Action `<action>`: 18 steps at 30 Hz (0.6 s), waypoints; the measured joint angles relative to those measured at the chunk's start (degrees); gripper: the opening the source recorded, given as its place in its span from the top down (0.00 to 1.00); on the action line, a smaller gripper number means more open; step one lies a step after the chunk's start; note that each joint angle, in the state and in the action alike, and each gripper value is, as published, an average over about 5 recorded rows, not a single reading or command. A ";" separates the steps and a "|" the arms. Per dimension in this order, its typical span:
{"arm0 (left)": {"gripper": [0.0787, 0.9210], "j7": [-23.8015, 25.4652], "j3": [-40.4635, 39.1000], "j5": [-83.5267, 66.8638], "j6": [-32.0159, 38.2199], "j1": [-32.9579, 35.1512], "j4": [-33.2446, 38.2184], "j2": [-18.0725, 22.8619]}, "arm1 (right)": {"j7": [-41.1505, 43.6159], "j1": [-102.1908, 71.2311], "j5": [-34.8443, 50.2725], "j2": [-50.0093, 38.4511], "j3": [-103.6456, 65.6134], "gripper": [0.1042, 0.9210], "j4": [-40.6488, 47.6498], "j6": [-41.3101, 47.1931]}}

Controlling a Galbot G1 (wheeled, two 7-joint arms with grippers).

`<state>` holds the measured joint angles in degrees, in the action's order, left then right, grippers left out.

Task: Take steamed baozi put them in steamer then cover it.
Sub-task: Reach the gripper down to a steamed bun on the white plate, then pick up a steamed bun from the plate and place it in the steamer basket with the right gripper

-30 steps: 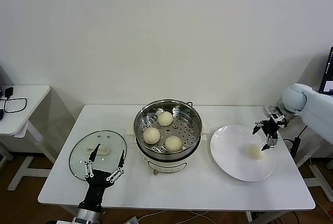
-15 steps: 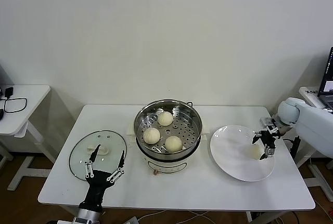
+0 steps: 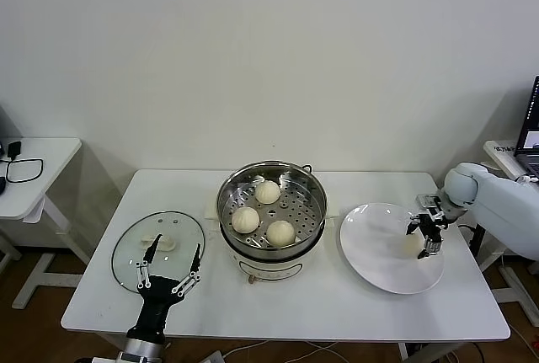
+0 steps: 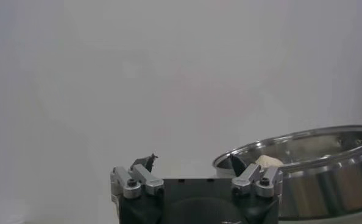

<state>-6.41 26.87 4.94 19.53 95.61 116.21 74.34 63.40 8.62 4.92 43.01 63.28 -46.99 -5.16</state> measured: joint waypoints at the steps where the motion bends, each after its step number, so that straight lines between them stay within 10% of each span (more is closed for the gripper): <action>1: 0.12 0.00 0.00 0.00 0.02 0.00 0.00 0.01 | -0.07 0.00 -0.07 0.00 0.00 0.24 -0.06 0.00; 18: 0.12 0.00 -0.32 -0.06 0.01 -0.55 0.22 -0.09 | 3.81 9.57 3.99 -0.49 6.01 0.33 -5.89 2.01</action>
<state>-6.40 26.55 4.89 19.53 95.06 116.43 74.24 67.21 18.19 8.91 42.52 69.29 -52.88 -3.15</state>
